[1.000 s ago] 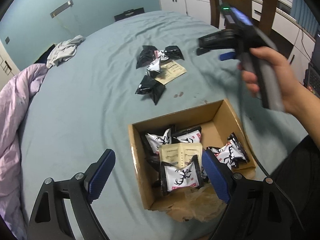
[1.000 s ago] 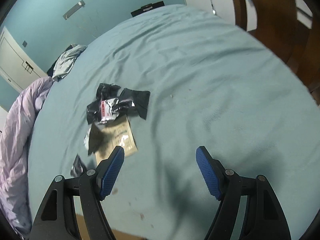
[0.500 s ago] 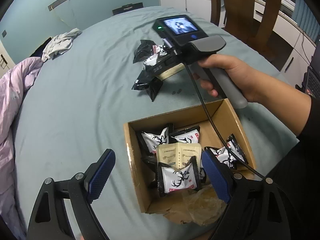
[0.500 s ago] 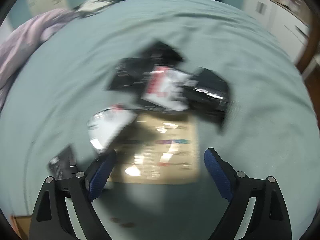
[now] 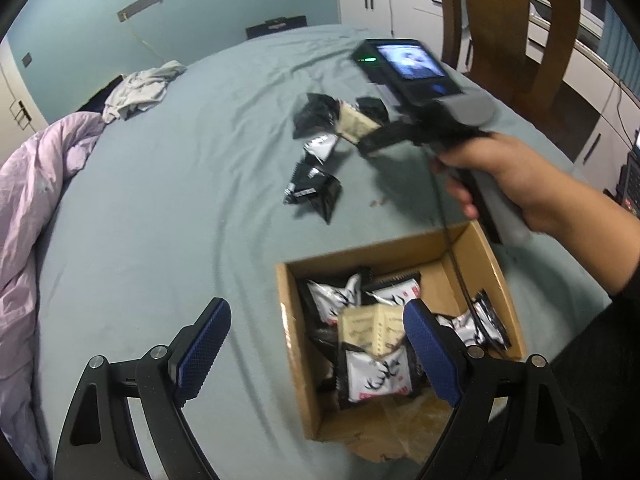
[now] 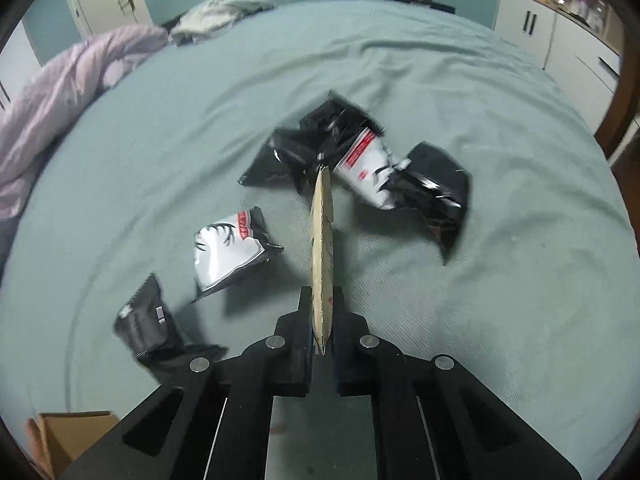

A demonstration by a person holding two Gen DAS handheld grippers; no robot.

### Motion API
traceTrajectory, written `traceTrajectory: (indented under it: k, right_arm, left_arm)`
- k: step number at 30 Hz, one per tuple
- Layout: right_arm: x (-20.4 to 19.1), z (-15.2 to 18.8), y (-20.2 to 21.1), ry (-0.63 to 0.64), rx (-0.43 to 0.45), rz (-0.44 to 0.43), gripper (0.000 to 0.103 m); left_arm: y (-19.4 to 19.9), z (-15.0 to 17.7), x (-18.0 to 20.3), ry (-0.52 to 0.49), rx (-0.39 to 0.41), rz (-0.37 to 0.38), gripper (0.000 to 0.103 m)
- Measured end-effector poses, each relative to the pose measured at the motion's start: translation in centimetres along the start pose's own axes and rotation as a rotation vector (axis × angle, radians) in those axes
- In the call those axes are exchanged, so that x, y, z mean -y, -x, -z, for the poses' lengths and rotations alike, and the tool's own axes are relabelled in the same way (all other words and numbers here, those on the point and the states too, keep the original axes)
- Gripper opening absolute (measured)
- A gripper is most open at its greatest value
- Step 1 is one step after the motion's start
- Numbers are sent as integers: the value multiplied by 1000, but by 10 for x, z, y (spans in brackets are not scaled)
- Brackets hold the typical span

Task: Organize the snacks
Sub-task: 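Grasp a tan packet upright with the right gripper, then grasp a black packet with the left gripper while the right gripper holds the tan packet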

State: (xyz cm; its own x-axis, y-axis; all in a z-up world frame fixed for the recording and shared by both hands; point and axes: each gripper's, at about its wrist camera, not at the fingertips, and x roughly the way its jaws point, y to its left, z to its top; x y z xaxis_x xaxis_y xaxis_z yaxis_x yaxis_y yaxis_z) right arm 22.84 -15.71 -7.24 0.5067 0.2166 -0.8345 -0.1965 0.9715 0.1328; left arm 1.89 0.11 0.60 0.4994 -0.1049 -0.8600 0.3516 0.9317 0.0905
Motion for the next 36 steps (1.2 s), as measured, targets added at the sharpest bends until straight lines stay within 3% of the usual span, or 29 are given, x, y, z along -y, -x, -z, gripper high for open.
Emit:
traceTrajectory:
  k: [4,9,12,16,19,22,23,24,25,27,29,36]
  right_arm:
    - [12,5,47,-88,71,-85,5]
    - [27,21,111,-178,151,-152,5]
    - [20,53,155,-183,216,-139,5]
    - [7,126,200,-135,304,-51,5]
    - [6,175,215,-156,275,-28,5]
    - [0,193,231,-165,282,16,5]
    - [-4,193,234,-160,300,28,5]
    - [-8,194,235,-153,306,38,5]
    - [-10,194,232,-154,302,40,5]
    - [-7,192,221,-171,286,38,5]
    - [-7,190,217,-188,284,32,5]
    - [-10,184,222,-181,317,14,5]
  left_arm:
    - [3,-29,-12,4,86,-16,90]
    - [-41,-76,-19,-39,106,81,94]
    - [-77,-90,-19,-72,64,58,94]
    - [-127,-103,-24,-60,-62,125,94]
    - [-153,-111,-18,-97,-137,105,91]
    - [-171,-114,-5,-170,-206,67,77]
    - [-175,-114,-3,-182,-223,61,57]
    - [-182,-112,-2,-178,-251,76,47]
    - [-184,-110,-3,-158,-254,91,47]
    - [-180,-105,-7,-125,-234,148,32]
    - [-174,-102,-12,-100,-221,167,31]
    - [-113,-84,-38,-6,-113,119,30]
